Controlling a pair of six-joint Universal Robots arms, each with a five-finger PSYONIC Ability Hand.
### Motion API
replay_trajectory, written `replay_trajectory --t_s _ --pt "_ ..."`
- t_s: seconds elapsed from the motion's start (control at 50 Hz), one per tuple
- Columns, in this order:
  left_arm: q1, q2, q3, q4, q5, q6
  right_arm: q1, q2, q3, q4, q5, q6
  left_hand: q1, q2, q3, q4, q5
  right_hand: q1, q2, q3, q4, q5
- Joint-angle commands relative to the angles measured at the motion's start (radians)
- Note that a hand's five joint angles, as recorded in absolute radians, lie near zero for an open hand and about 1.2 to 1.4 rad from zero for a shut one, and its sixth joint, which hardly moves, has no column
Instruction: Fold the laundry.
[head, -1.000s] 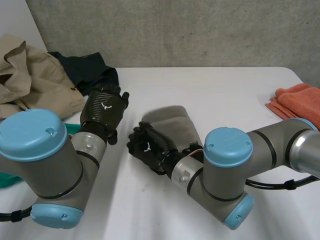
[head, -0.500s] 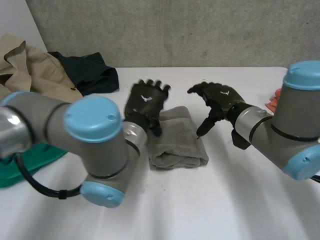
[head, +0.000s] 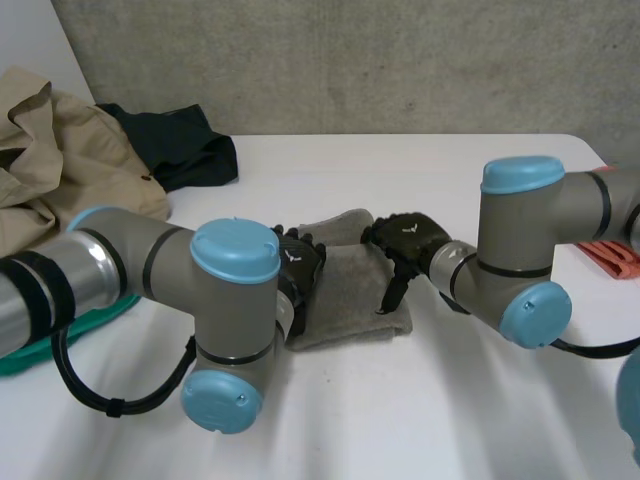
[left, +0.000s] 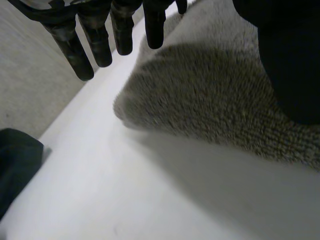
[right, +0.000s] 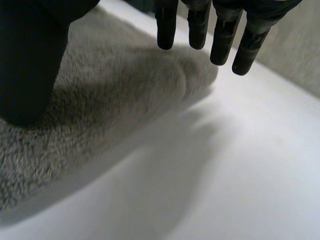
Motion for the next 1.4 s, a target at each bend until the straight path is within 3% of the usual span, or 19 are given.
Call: replay_trajectory --t_s 0.02,0.08,0.16,0.2,0.24,0.26,0.34,0.38,0.48,0.58,0.8,0.86,0.94,1.06,1.08,1.16,1.4 --pt "0.004 0.14 -0.004 0.017 0.029 -0.007 0.011 -0.179 0.106 -0.069 -0.002 -0.002 0.003 -0.014 -0.02 -0.011 -0.029 -0.026 -0.043 -0.039 -0.058 -0.061" --pt "0.018 0.184 -0.021 0.017 0.076 -0.007 0.014 -0.247 0.191 -0.141 -0.002 -0.005 0.003 -0.014 -0.02 -0.011 -0.029 -0.026 -0.043 -0.039 -0.058 -0.061" --pt "0.066 0.282 -0.08 0.017 0.208 -0.009 0.017 -0.342 0.359 -0.244 -0.007 -0.019 0.003 -0.014 -0.02 -0.011 -0.029 -0.026 -0.043 -0.039 -0.058 -0.061" --pt "0.093 0.341 -0.113 0.013 0.314 -0.019 0.029 -0.37 0.445 -0.287 -0.013 -0.018 0.003 -0.014 -0.02 -0.011 -0.029 -0.026 -0.043 -0.039 -0.058 -0.061" --pt "0.109 0.369 -0.133 0.006 0.394 -0.033 0.046 -0.37 0.494 -0.31 -0.014 -0.019 0.003 -0.014 -0.02 -0.011 -0.029 -0.026 -0.043 -0.039 -0.058 -0.061" --pt "0.124 0.392 -0.149 0.005 0.473 -0.051 0.067 -0.368 0.534 -0.336 -0.014 -0.019 0.003 -0.014 -0.02 -0.011 -0.029 -0.026 -0.043 -0.039 -0.058 -0.061" --pt "0.164 0.417 -0.164 -0.009 0.625 -0.119 0.107 -0.322 0.6 -0.435 -0.013 -0.021 0.012 -0.005 -0.011 -0.002 -0.02 -0.026 -0.043 -0.039 -0.058 -0.061" --pt "0.176 0.418 -0.164 -0.021 0.659 -0.148 0.115 -0.289 0.608 -0.485 -0.011 -0.021 0.012 -0.005 -0.011 -0.002 -0.02 -0.026 -0.043 -0.039 -0.058 -0.061" --pt "0.184 0.421 -0.162 -0.027 0.675 -0.187 0.12 -0.194 0.582 -0.618 0.002 -0.047 0.021 0.003 -0.002 0.006 -0.011 -0.026 -0.043 -0.039 -0.058 -0.061" --pt "0.182 0.421 -0.166 -0.026 0.673 -0.187 0.13 -0.129 0.515 -0.641 0.03 -0.114 0.024 0.006 0.001 0.009 -0.008 -0.026 -0.043 -0.039 -0.058 -0.061" --pt "0.185 0.421 -0.167 -0.026 0.673 -0.19 0.13 -0.072 0.42 -0.64 0.045 -0.137 0.024 0.006 0.001 0.009 -0.008 0.471 0.454 0.458 0.439 0.436" --pt "0.185 0.421 -0.167 -0.026 0.673 -0.19 0.13 -0.06 0.407 -0.64 0.045 -0.14 0.024 0.006 0.001 0.009 -0.008 0.475 0.458 0.462 0.442 0.44" --pt "0.184 0.421 -0.167 -0.027 0.673 -0.19 0.13 -0.04 0.375 -0.617 0.044 -0.14 0.024 0.006 0.001 0.009 -0.008 0.247 0.229 0.233 0.214 0.211" --pt "0.184 0.421 -0.167 -0.026 0.673 -0.19 0.132 -0.015 0.331 -0.571 0.041 -0.139 0.024 0.006 0.001 0.009 -0.008 0.589 0.572 0.576 0.557 0.554" --pt "0.184 0.421 -0.167 -0.026 0.673 -0.19 0.132 -0.012 0.326 -0.565 0.041 -0.14 0.024 0.006 0.001 0.009 -0.008 0.581 0.563 0.567 0.548 0.545" --pt "0.185 0.421 -0.167 -0.027 0.673 -0.19 0.13 -0.021 0.317 -0.501 0.042 -0.134 0.024 0.006 0.001 0.009 -0.008 0.074 0.056 0.061 0.041 0.038" --pt "0.184 0.426 -0.169 -0.026 0.673 -0.19 0.118 -0.081 0.355 -0.405 0.018 -0.125 0.024 0.006 0.001 0.009 -0.008 0.038 0.02 0.024 0.005 0.002"
